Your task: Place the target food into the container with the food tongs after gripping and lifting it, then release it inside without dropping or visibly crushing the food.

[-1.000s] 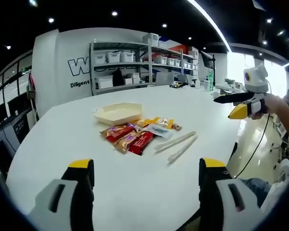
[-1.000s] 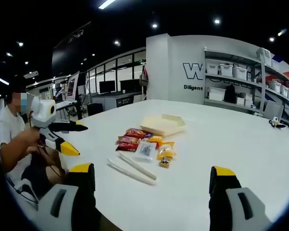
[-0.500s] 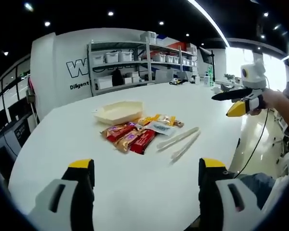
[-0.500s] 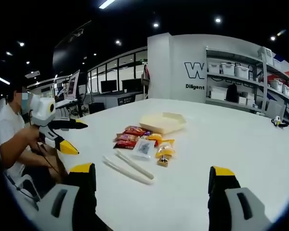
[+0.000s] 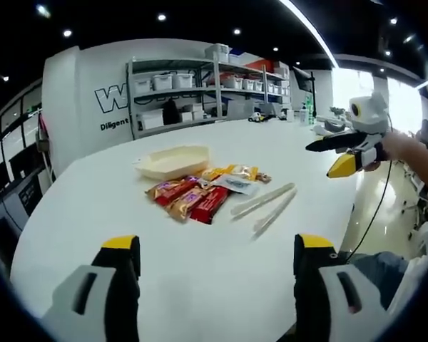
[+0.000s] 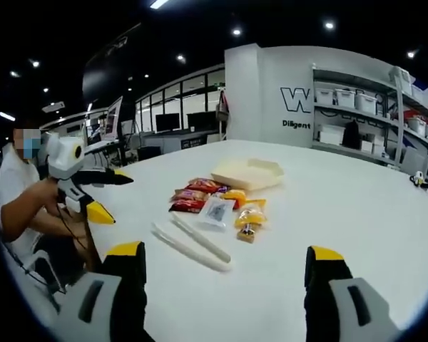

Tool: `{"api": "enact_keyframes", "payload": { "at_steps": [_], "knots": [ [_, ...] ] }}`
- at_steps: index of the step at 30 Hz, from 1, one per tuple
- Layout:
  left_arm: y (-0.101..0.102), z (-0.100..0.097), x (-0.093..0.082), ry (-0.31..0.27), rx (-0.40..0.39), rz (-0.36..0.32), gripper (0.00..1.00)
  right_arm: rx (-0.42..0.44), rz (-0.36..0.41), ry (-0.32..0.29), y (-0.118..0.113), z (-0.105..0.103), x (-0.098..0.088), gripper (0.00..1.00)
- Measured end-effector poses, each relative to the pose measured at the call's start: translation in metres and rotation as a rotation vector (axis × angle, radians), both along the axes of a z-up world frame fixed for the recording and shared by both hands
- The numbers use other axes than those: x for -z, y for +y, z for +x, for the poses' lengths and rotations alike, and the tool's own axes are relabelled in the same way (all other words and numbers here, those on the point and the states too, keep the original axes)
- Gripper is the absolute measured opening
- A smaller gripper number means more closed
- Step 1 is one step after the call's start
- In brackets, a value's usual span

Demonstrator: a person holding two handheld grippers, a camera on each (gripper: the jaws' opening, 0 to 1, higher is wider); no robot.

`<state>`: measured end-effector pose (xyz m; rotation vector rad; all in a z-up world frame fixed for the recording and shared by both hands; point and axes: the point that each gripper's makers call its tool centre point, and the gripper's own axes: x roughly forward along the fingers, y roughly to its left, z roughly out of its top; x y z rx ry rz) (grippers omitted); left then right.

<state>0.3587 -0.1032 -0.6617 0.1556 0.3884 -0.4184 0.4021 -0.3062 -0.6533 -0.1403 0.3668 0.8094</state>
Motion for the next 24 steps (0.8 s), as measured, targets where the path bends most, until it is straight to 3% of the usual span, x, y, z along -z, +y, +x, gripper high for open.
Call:
{"api": "enact_keyframes", "payload": {
  "at_steps": [11,24],
  "knots": [
    [0.001,-0.001,-0.002,-0.006,0.011,-0.009,0.87,-0.086,-0.015,-0.005,0.021,0.002,0.018,0.82],
    [-0.006,-0.004,0.004,0.006,0.036,-0.005,0.86,-0.150,-0.028,0.021,0.029,0.004,0.037,0.65]
  ]
}}
